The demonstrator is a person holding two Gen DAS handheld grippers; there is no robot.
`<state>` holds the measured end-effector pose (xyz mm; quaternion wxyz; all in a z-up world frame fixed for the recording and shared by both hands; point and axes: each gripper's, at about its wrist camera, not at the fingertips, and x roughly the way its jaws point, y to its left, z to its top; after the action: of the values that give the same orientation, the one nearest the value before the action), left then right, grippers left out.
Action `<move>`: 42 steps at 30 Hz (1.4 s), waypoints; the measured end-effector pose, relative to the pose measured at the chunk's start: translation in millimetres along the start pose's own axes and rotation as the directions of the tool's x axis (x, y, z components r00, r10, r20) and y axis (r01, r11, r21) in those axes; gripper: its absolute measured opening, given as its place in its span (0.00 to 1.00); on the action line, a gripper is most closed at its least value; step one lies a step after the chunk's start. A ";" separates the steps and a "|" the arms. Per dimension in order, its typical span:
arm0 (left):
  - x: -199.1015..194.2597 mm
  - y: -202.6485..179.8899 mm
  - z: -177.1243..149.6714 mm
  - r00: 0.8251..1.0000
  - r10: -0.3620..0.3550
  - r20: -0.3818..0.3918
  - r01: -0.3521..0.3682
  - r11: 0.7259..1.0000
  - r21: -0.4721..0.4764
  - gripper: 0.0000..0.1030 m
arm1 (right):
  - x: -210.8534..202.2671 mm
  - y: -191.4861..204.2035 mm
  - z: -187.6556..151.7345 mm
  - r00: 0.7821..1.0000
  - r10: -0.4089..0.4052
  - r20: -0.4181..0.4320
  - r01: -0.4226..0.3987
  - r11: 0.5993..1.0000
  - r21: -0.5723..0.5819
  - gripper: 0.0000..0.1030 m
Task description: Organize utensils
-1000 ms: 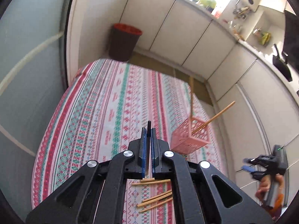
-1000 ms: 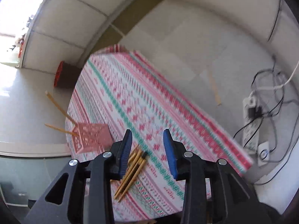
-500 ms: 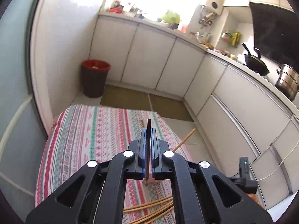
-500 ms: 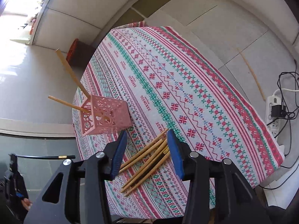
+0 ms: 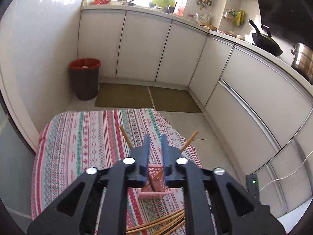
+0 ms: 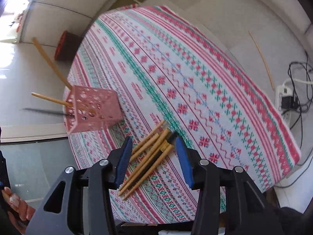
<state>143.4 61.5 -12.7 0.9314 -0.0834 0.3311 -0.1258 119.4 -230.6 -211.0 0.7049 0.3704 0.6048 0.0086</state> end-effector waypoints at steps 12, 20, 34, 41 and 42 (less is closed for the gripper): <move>-32.8 39.4 1.2 0.998 -0.012 0.054 0.016 0.997 -0.073 0.33 | 56.4 2.6 -14.1 0.984 -0.167 -0.066 0.172 0.982 0.080 0.22; -38.6 53.6 1.1 0.998 -0.022 0.054 0.027 0.996 -0.090 0.40 | 64.0 5.0 -26.5 0.980 -0.195 -0.049 0.200 0.972 0.120 0.19; -41.8 65.3 -0.2 0.999 -0.017 0.048 0.022 0.994 -0.110 0.41 | 45.4 -21.6 -33.2 0.983 -0.177 -0.058 0.184 0.967 0.178 0.19; -51.8 61.0 -0.6 0.997 -0.024 0.068 0.030 0.995 -0.094 0.47 | 62.0 10.2 -29.6 0.977 -0.211 -0.006 0.211 0.973 0.088 0.13; -53.8 58.7 -1.0 0.997 -0.027 0.069 0.033 0.996 -0.087 0.48 | 66.7 11.9 -23.1 0.977 -0.213 -0.004 0.212 0.974 0.079 0.12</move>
<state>113.0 133.1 4.6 0.9354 -0.1337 0.3035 -0.1223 122.6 -179.4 -261.0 0.6879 0.3311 0.6394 -0.0915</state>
